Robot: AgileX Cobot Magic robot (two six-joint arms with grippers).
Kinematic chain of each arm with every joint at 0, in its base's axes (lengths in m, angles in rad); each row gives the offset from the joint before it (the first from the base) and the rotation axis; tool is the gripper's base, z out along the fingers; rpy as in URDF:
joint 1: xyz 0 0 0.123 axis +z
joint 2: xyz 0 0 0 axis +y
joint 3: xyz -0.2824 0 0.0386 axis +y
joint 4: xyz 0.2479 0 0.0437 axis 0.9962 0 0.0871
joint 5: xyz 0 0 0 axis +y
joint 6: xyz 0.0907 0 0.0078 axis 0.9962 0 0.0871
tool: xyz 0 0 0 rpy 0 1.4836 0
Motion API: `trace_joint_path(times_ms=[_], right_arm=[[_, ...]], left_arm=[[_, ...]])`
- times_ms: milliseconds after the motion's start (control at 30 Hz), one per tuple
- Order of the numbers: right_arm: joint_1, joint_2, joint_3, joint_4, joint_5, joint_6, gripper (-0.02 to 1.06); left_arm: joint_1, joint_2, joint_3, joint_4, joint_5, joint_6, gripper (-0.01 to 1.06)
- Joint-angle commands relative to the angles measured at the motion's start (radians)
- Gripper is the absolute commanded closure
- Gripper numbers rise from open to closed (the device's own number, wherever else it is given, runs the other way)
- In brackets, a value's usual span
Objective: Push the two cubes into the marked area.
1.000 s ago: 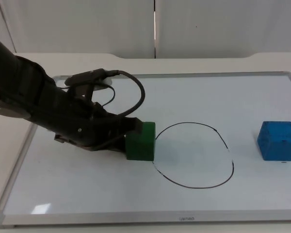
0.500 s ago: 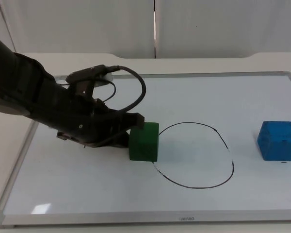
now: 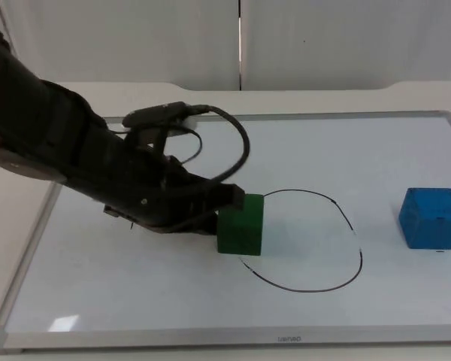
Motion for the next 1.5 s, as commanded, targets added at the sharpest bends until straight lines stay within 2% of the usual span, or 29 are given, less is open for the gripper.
trace_joint_path(times_ms=[0,267,367,1467], right_arm=[[-0.006,-0.004,0.000,-0.002,-0.012,0.001,-0.01],[-0.006,-0.004,0.000,-0.002,-0.012,0.001,-0.01],[-0.006,-0.004,0.000,-0.002,-0.012,0.001,-0.01],[-0.006,-0.004,0.000,-0.002,-0.012,0.001,-0.01]], left_arm=[[-0.033,-0.007,-0.002,-0.001,-0.075,0.002,1.05],[-0.034,-0.007,-0.008,-0.001,-0.077,0.002,1.05],[-0.038,-0.007,-0.023,-0.001,-0.045,0.000,1.05],[-0.101,-0.007,-0.042,-0.001,-0.029,-0.030,1.05]])
